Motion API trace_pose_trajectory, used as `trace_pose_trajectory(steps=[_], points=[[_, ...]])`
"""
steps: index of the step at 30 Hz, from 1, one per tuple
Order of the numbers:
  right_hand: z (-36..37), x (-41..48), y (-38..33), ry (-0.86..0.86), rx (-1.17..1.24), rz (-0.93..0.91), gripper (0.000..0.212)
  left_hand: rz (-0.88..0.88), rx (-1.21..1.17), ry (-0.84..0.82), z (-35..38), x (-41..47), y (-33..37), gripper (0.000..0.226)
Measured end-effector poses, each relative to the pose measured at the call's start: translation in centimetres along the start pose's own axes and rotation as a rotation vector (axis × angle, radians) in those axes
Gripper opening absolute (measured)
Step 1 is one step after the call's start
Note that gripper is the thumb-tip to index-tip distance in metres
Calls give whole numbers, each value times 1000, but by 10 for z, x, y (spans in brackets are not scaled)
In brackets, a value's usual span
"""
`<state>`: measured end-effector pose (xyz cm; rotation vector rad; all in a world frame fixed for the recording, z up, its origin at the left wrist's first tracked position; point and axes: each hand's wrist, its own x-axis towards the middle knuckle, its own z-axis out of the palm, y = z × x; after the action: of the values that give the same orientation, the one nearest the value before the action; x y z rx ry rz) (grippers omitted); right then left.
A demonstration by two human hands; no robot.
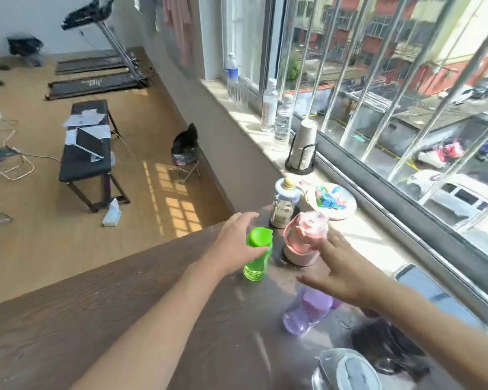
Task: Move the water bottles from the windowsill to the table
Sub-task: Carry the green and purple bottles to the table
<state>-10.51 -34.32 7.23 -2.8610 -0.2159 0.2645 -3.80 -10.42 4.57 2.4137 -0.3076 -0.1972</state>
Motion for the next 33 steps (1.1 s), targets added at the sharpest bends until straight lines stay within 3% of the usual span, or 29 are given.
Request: trace_pose_trajectory(steps=[6,12,21,27,33], points=[[13,-26,24,-190,-37,-11,83,-46,226,-66,42,35,14,83],[34,-30,37,-184,36,-76,56,-90,287,-41,51,41,6,74],[48,-22,41,-142,88,-114,45,-103,161,71,46,30,-13,66],[33,-7,10,-52,97,-112,49,-141,47,180,-4,-3,-38,63],[24,37,-92,-16,94,-162,43,-231,48,292,-93,-72,-95,64]])
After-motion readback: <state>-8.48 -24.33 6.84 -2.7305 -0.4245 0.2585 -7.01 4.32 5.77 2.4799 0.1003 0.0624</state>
